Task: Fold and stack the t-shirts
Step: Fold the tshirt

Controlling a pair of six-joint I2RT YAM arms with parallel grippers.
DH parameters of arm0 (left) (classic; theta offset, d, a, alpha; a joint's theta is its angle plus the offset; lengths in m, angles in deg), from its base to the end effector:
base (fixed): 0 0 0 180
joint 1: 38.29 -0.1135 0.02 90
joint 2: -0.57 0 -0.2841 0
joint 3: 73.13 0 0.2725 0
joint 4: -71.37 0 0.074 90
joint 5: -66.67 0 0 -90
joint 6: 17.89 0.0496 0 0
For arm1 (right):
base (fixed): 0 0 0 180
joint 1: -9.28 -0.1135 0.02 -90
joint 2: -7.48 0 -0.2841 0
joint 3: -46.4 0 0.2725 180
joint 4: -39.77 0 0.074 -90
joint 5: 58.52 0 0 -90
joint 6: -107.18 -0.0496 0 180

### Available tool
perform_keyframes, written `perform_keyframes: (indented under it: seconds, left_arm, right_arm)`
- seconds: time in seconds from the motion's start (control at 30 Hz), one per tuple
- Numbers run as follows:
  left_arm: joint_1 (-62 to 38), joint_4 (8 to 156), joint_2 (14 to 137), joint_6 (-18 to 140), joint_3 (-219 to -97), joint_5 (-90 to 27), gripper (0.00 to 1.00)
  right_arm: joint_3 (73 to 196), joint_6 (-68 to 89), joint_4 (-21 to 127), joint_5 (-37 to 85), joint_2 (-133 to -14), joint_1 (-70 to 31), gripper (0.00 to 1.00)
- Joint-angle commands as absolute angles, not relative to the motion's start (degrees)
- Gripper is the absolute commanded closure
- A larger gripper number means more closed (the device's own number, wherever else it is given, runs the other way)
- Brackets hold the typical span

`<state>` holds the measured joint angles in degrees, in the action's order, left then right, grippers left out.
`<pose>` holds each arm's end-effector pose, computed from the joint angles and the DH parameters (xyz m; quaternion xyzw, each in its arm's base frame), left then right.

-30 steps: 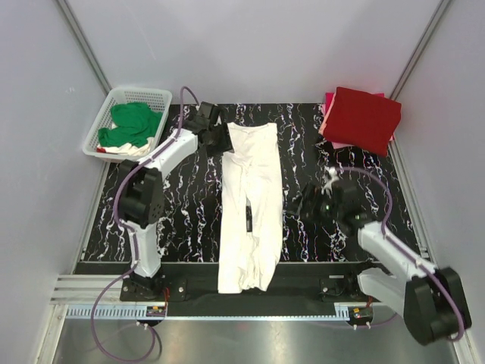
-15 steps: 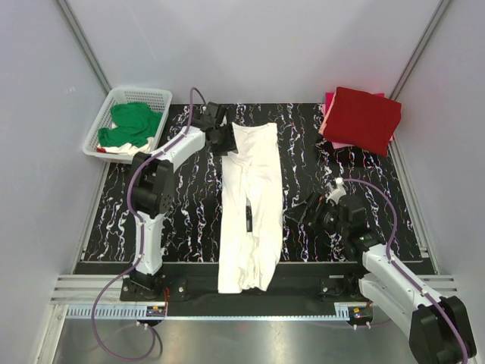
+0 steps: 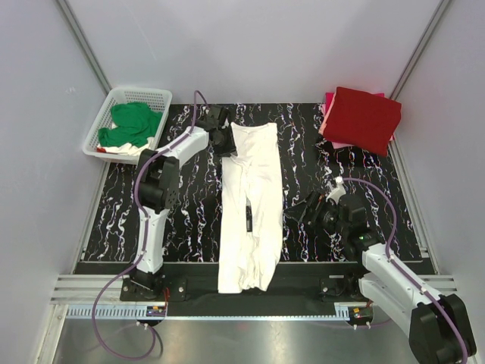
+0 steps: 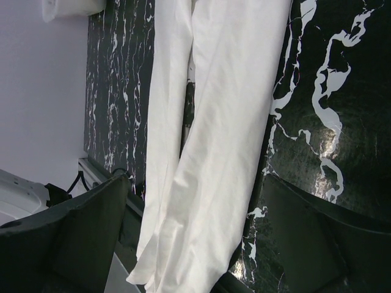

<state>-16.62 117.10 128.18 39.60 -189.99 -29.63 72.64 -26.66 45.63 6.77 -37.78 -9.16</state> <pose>0.4898 -0.2005 0.1849 -0.0745 0.9533 -0.1780 0.2324 0.1696 0.0784 0.1764 0.0687 0.8285 0.4262 0.3567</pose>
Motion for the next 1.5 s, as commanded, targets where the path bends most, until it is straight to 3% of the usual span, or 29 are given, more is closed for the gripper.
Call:
perform_keyframes:
  seconds: [0.0, 0.17, 0.47, 0.57, 0.7, 0.87, 1.03, 1.13, 1.47]
  left_arm:
    - [-16.84, 114.06, 128.27, 38.63, -192.72, -32.46, 0.69]
    - [-15.61, 113.36, 127.66, 37.92, -192.20, -33.61, 0.87]
    - [-8.68, 114.05, 128.01, 41.87, -194.92, -31.59, 0.89]
    - [-5.77, 115.20, 129.68, 44.33, -197.81, -31.32, 0.86]
    - [-2.43, 117.66, 132.22, 47.85, -202.30, -29.92, 0.73]
    - [0.29, 121.09, 135.39, 52.24, -207.22, -31.05, 0.49]
    - [-1.18, 121.54, 131.89, 50.86, -205.92, -25.10, 0.43]
    - [-5.48, 119.60, 130.21, 47.95, -204.94, -27.45, 0.41]
    - [-11.21, 117.93, 139.61, 48.38, -215.66, -29.12, 0.40]
  right_arm:
    - [73.10, -26.85, 42.64, 6.78, -38.22, -9.44, 0.00]
    - [73.36, -27.12, 42.64, 7.13, -39.45, -9.53, 0.01]
    - [73.63, -27.21, 42.64, 7.39, -40.77, -9.44, 0.01]
    - [73.71, -27.20, 42.56, 7.39, -40.95, -9.53, 0.01]
    - [73.80, -27.12, 42.56, 7.39, -41.47, -9.44, 0.00]
    - [74.07, -27.21, 42.56, 7.48, -42.09, -9.44, 0.00]
    - [74.07, -27.29, 42.38, 7.39, -42.44, -9.44, 0.00]
    - [74.07, -27.29, 42.20, 7.22, -42.62, -9.53, 0.00]
    - [73.80, -27.29, 40.45, 6.43, -43.76, -9.44, 0.00]
